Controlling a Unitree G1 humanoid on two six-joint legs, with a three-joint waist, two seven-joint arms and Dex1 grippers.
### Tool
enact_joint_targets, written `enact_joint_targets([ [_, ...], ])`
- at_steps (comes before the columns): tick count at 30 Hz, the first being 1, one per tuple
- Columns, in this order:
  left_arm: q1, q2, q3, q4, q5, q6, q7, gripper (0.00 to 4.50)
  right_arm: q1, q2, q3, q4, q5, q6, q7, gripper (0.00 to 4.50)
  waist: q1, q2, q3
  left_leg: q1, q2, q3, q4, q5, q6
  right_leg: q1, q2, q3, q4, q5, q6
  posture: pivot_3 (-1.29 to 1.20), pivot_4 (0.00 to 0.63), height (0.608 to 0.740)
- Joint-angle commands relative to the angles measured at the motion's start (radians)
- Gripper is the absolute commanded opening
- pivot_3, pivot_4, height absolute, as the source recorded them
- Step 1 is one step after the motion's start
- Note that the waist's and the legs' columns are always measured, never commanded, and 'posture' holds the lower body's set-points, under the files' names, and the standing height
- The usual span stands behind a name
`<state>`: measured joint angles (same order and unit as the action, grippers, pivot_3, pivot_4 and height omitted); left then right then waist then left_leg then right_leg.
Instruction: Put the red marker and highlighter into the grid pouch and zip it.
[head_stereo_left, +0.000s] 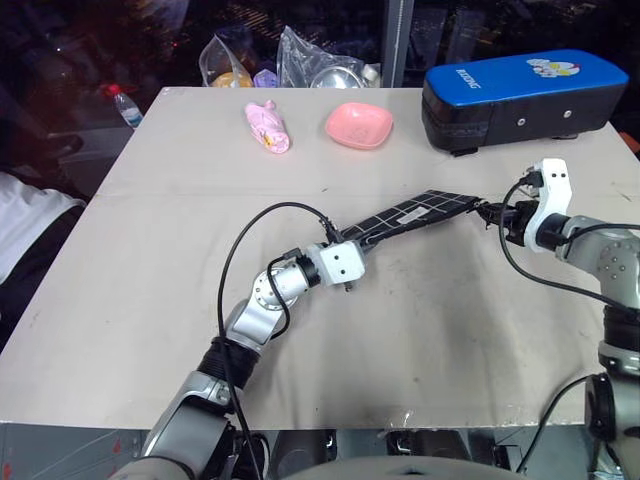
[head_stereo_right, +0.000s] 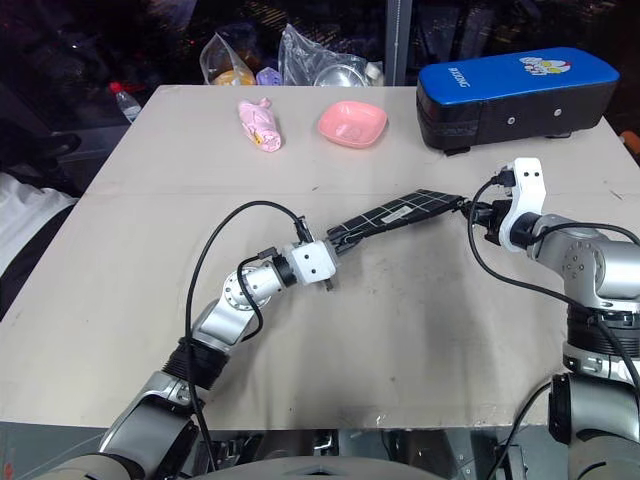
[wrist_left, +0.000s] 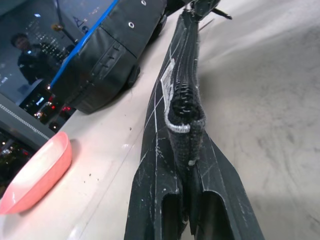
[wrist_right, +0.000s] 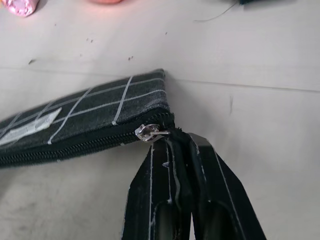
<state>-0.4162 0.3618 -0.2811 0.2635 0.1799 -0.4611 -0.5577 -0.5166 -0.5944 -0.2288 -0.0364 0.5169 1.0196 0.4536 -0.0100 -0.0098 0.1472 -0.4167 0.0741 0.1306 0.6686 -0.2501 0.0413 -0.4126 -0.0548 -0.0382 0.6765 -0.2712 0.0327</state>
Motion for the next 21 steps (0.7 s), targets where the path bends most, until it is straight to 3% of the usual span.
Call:
enact_joint_targets([
  [1,0.038,0.04,0.047,-0.054,-0.059,0.024,-0.029,1.02,0.035,-0.084,-0.002,-0.035,-0.058,-0.145,0.066,1.48,-0.001,0.0,0.0,0.0,0.0,0.0,0.0,0.0,0.0,0.0,0.0,0.0,0.0,0.0,0.0,0.0,0.15,0.74],
  [7,0.104,0.088,0.09,-0.113,-0.061,0.043,-0.019,3.91,0.153,-0.154,0.03,-0.025,-0.105,-0.365,0.236,4.48,-0.001,0.0,0.0,0.0,0.0,0.0,0.0,0.0,0.0,0.0,0.0,0.0,0.0,0.0,0.0,0.0,0.15,0.74],
  [8,0.128,0.097,0.101,-0.134,-0.074,0.055,-0.024,4.41,0.176,-0.165,0.033,-0.025,-0.112,-0.409,0.272,4.5,-0.001,0.0,0.0,0.0,0.0,0.0,0.0,0.0,0.0,0.0,0.0,0.0,0.0,0.0,0.0,0.0,0.15,0.74],
  [14,0.352,0.127,0.186,-0.372,-0.279,0.273,-0.08,4.46,0.331,-0.202,-0.012,0.042,-0.091,-0.659,0.511,4.5,-0.002,-0.001,0.001,0.001,0.001,0.001,0.0,0.0,0.0,0.0,0.0,0.001,-0.001,0.0,0.0,0.0,0.15,0.74],
  [21,0.594,0.171,0.232,-0.594,-0.376,0.489,-0.095,4.46,0.404,-0.209,-0.048,0.274,-0.093,-0.902,0.702,4.5,-0.002,-0.001,0.001,0.002,0.001,0.0,0.0,-0.002,0.003,0.002,0.0,0.001,-0.001,0.0,0.0,0.0,0.15,0.74],
])
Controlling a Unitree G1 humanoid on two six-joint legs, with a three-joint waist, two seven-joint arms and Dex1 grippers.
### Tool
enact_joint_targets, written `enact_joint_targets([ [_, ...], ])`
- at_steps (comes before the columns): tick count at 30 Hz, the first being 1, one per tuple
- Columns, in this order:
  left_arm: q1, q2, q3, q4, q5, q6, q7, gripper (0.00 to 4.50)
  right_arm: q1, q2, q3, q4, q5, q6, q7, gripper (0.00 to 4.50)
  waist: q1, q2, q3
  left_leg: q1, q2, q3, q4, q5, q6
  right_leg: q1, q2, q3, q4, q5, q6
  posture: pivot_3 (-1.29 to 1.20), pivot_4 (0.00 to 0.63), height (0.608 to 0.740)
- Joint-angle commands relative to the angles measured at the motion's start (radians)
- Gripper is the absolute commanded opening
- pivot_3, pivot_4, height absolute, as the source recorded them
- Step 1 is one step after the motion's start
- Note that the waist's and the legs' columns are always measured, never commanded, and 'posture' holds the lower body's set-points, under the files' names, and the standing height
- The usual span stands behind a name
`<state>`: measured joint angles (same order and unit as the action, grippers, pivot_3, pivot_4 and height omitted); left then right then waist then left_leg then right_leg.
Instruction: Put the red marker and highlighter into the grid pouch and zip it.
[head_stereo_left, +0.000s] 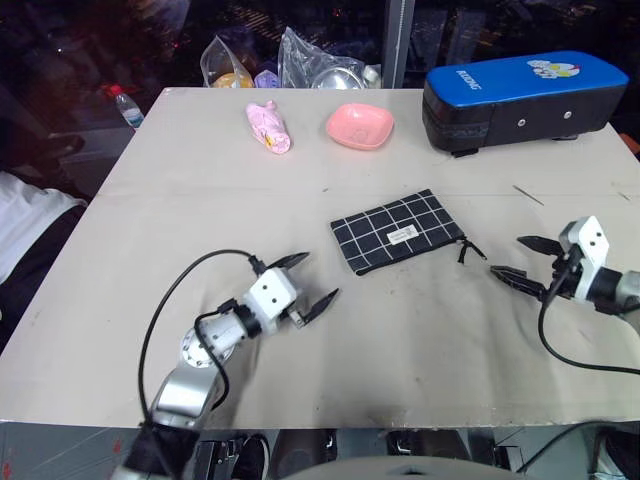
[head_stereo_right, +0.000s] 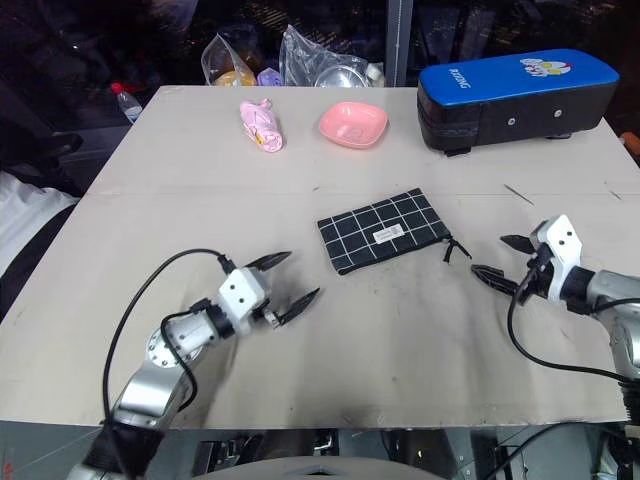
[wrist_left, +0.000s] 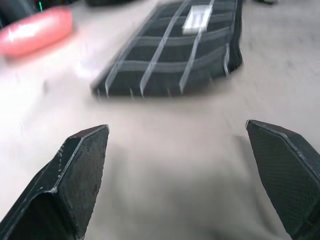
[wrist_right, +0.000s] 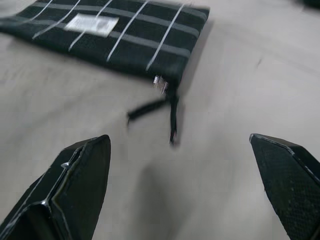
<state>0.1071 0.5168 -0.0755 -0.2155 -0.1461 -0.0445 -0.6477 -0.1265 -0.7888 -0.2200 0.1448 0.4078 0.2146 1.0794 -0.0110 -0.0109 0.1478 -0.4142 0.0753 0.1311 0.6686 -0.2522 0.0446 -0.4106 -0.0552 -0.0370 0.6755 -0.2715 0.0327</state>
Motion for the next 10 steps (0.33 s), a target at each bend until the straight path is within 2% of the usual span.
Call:
enact_joint_targets([
  [1,0.097,0.018,0.029,-0.141,-0.057,0.091,-0.004,4.46,0.009,0.001,-0.083,0.126,0.046,-0.129,0.104,4.5,0.0,0.0,0.0,0.0,0.0,0.0,0.0,0.0,0.0,0.0,0.0,0.0,0.0,0.0,0.0,0.0,0.15,0.74],
  [10,0.171,0.008,0.049,-0.234,-0.071,0.187,0.022,4.46,0.002,-0.002,-0.085,0.331,0.031,-0.291,0.25,4.5,0.002,0.0,0.0,0.0,-0.001,0.0,0.0,0.0,0.0,0.0,0.0,0.0,0.0,0.0,-0.001,0.0,0.15,0.74],
])
